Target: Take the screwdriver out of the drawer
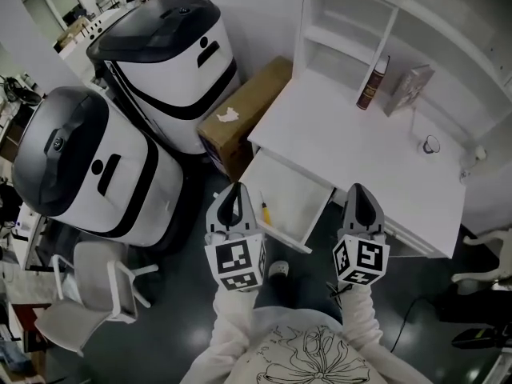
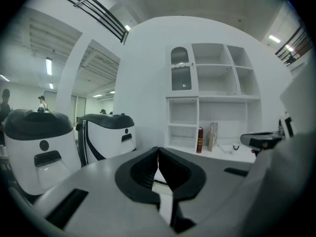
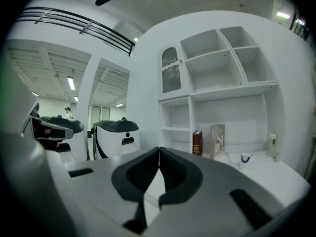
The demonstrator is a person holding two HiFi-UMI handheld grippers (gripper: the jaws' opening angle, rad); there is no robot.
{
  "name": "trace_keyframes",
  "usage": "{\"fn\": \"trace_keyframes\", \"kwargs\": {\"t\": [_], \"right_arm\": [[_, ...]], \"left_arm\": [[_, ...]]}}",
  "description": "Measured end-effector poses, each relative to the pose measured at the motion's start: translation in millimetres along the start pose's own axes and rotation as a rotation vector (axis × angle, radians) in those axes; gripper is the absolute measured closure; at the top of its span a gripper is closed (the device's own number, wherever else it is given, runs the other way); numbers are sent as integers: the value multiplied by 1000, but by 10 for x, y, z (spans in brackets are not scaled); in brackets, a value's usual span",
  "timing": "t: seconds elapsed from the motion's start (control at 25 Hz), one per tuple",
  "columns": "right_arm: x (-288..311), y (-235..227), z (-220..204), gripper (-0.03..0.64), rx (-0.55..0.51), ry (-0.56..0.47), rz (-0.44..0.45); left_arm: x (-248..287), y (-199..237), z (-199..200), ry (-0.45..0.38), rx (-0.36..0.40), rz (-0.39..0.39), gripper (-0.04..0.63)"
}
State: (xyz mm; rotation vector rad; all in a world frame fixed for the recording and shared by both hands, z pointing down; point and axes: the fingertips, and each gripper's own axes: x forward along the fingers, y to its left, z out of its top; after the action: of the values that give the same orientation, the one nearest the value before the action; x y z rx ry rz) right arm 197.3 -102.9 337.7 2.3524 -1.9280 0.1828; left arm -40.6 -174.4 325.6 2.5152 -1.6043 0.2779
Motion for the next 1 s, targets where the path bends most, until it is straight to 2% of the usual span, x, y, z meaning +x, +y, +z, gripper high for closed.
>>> {"fn": "trace_keyframes", "kwargs": {"t": [0.28, 0.68, 1.0], "right_arm": [[255, 13, -242, 614, -9, 63, 12], [784, -55, -377, 614, -33, 109, 85], [1298, -113, -478, 614, -48, 159, 146]], "left_arm": [[268, 42, -249, 66, -27, 1, 589], [677, -11, -558, 157, -73, 46, 589], [1074, -56, -964, 307, -146, 79, 588]]}}
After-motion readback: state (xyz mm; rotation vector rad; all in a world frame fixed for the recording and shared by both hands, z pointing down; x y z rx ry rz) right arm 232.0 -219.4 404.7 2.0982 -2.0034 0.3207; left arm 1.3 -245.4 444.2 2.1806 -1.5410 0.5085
